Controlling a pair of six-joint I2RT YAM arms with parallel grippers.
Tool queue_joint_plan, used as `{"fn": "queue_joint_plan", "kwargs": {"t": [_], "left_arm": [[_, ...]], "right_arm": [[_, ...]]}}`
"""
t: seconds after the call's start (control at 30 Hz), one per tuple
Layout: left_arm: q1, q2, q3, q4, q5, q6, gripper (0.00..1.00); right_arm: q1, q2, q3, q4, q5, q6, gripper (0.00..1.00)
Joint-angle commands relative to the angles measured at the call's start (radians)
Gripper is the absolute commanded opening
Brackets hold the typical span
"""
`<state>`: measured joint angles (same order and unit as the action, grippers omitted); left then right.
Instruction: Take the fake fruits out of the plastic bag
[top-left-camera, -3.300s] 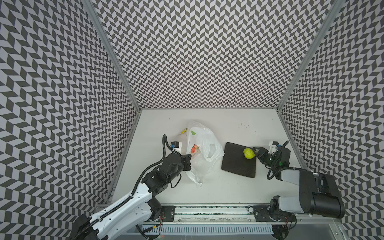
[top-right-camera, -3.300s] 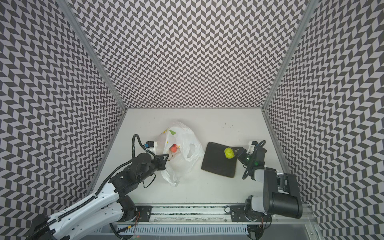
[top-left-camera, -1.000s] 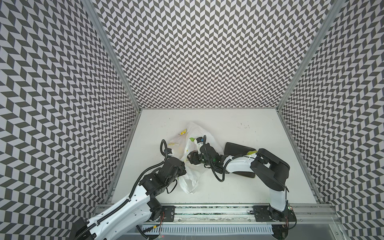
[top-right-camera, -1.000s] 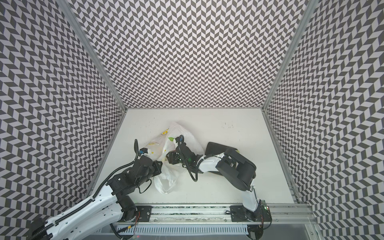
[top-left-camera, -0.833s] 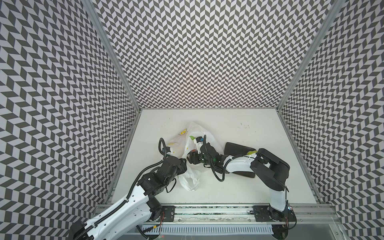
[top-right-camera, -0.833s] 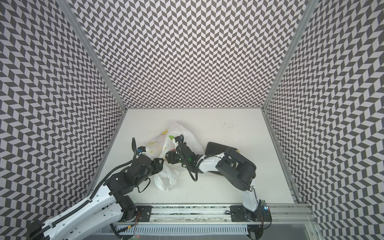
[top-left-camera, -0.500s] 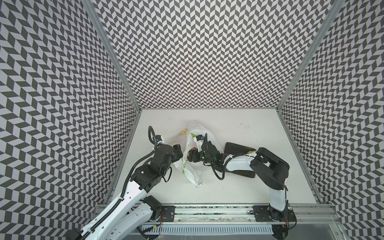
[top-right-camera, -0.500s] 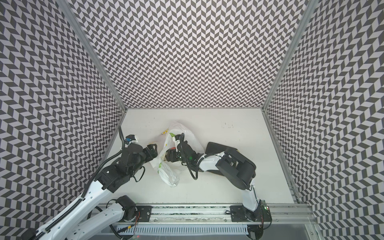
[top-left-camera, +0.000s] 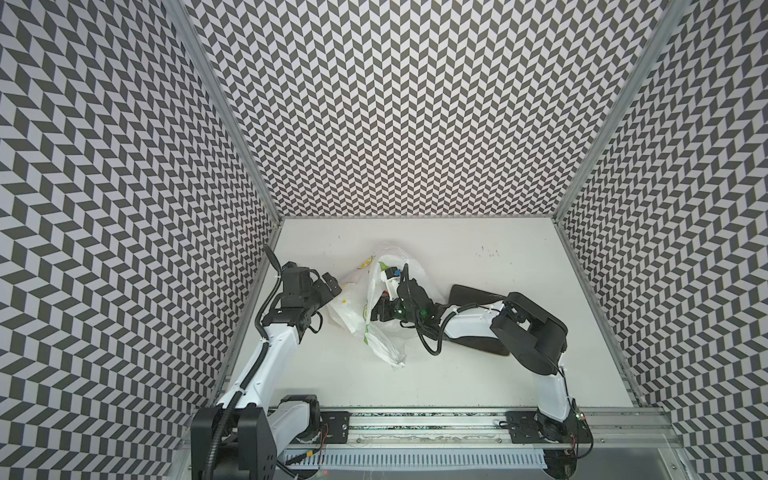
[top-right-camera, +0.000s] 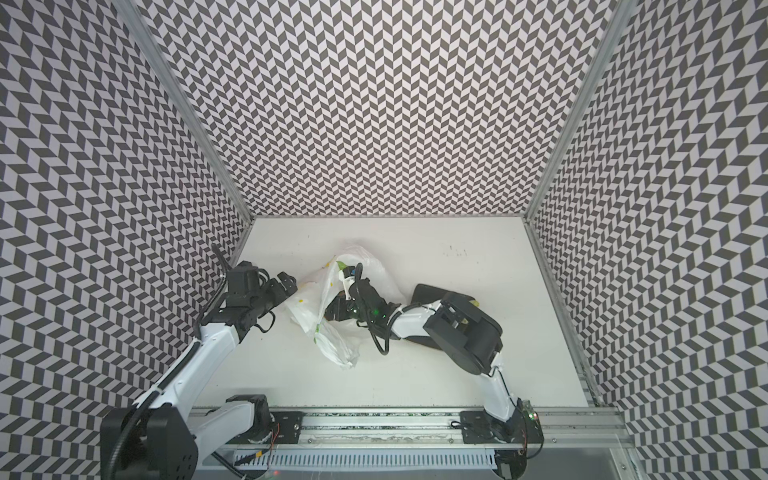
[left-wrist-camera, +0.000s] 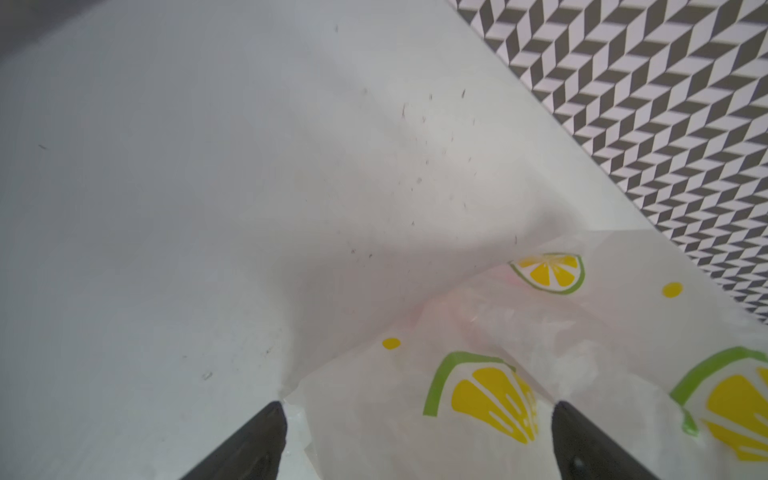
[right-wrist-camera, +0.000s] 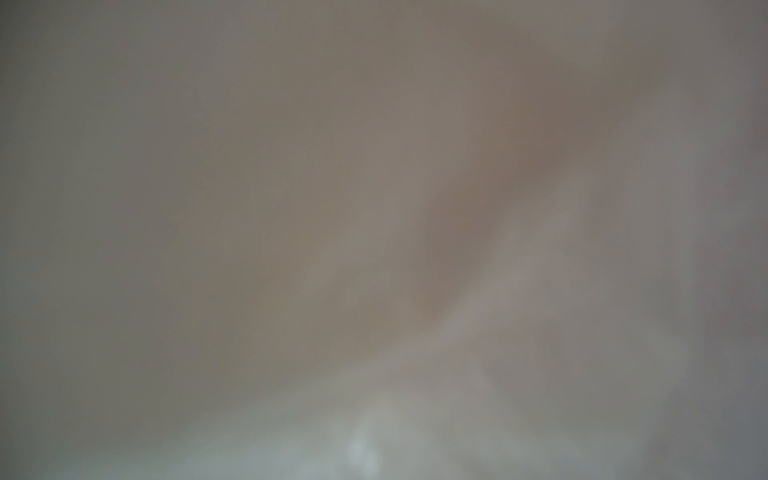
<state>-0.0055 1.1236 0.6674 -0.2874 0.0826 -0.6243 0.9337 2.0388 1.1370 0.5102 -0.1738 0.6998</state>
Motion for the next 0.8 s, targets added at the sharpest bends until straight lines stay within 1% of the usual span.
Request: {"fn": "queue_joint_plan", "kwargs": {"t": [0.0, 0.13, 0.23, 0.3, 0.4, 0.47, 0.5, 0.6, 0.67, 0.77], "left_arm": [[0.008, 0.046, -0.015, 0.11, 0.117, 0.004, 0.98], [0.008, 0.088, -0.032, 0.144, 0.144, 0.003, 0.85], [0.009, 0.093, -0.044, 0.162, 0.156, 0.006, 0.62], [0.008, 0.085, -0.043, 0.167, 0.168, 0.011, 0.41], [0.007, 0.061, -0.033, 0.168, 0.186, 0.032, 0.16], [0.006, 0.04, -0.022, 0.161, 0.206, 0.049, 0.04], [0.006, 0.025, -0.018, 0.16, 0.224, 0.056, 0.01], [-0.014, -0.03, -0.015, 0.159, 0.258, 0.077, 0.0], [-0.048, -0.071, -0.014, 0.154, 0.266, 0.096, 0.0], [-0.126, -0.111, -0.008, 0.124, 0.249, 0.134, 0.0]], "right_arm": [[-0.001, 0.031, 0.031, 0.057, -0.021, 0.006, 0.84], [-0.001, 0.041, 0.039, 0.06, -0.03, 0.005, 0.86], [-0.003, 0.033, 0.033, 0.062, -0.025, 0.001, 0.87], [-0.004, 0.018, 0.021, 0.062, -0.021, -0.005, 0.87], [-0.011, -0.015, -0.012, 0.076, -0.011, -0.01, 0.88], [-0.021, -0.043, -0.04, 0.087, -0.017, -0.016, 0.88], [-0.03, -0.062, -0.06, 0.096, -0.029, -0.018, 0.89], [-0.05, -0.112, -0.111, 0.111, -0.043, -0.024, 0.9], [-0.059, -0.141, -0.141, 0.112, -0.043, -0.033, 0.91], [-0.073, -0.172, -0.181, 0.125, -0.045, -0.032, 0.92]]}}
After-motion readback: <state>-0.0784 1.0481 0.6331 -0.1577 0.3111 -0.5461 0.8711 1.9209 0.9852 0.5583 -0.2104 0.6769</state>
